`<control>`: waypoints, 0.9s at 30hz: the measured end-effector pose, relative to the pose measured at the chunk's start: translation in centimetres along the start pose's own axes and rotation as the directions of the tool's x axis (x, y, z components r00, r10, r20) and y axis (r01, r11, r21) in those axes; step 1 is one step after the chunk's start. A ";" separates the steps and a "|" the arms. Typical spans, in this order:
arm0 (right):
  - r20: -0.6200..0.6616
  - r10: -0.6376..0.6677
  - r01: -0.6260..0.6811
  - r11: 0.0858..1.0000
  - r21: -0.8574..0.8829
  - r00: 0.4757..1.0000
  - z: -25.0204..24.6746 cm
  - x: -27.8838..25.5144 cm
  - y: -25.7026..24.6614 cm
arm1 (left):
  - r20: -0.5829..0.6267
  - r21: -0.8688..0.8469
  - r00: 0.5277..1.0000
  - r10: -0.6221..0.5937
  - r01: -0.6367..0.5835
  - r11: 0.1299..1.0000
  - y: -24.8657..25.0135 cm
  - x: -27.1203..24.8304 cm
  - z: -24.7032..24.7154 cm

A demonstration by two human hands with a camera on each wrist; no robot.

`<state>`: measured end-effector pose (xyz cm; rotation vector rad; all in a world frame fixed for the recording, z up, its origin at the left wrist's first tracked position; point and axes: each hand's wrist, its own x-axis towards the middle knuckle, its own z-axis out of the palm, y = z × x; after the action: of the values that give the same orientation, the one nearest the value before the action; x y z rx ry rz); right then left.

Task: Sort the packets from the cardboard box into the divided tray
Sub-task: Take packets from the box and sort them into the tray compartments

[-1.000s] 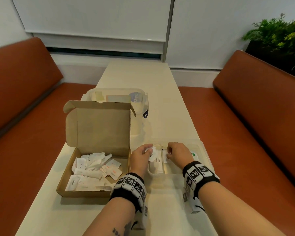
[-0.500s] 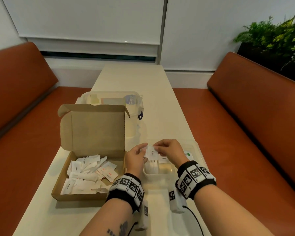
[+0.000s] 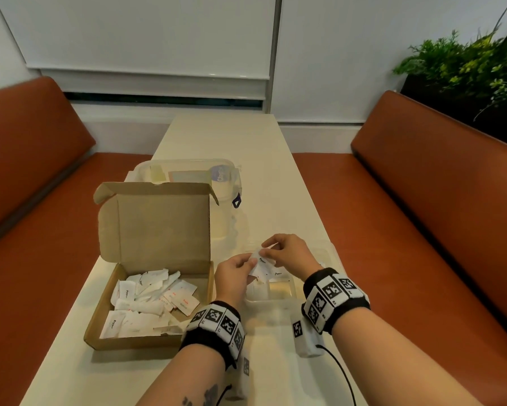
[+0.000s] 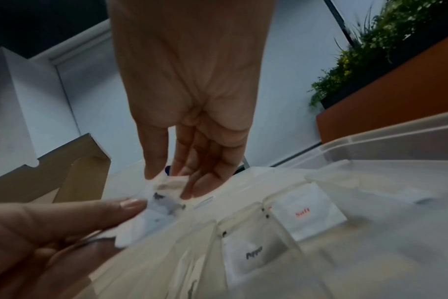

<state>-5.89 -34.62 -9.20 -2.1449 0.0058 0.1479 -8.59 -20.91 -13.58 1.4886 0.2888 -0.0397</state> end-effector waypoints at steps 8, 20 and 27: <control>-0.008 0.032 -0.031 0.997 0.066 0.999 -0.3 -0.3 1.0 | 0.012 -0.047 0.999 -0.030 0.030 0.998 -0.6 0.1 -0.1; -0.040 0.116 -0.123 0.918 -0.378 0.992 -1.6 0.1 4.0 | 0.012 -0.072 0.999 -0.043 0.043 0.996 -0.9 0.4 -0.3; 0.045 0.068 -0.035 0.851 -0.524 0.997 -0.1 0.9 4.0 | 0.015 -0.058 0.999 -0.039 0.040 0.998 -1.0 0.4 -0.3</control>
<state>-5.23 -36.84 -12.62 -2.6893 -0.0149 0.2735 -8.43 -20.66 -14.67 1.4244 0.3054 -0.0728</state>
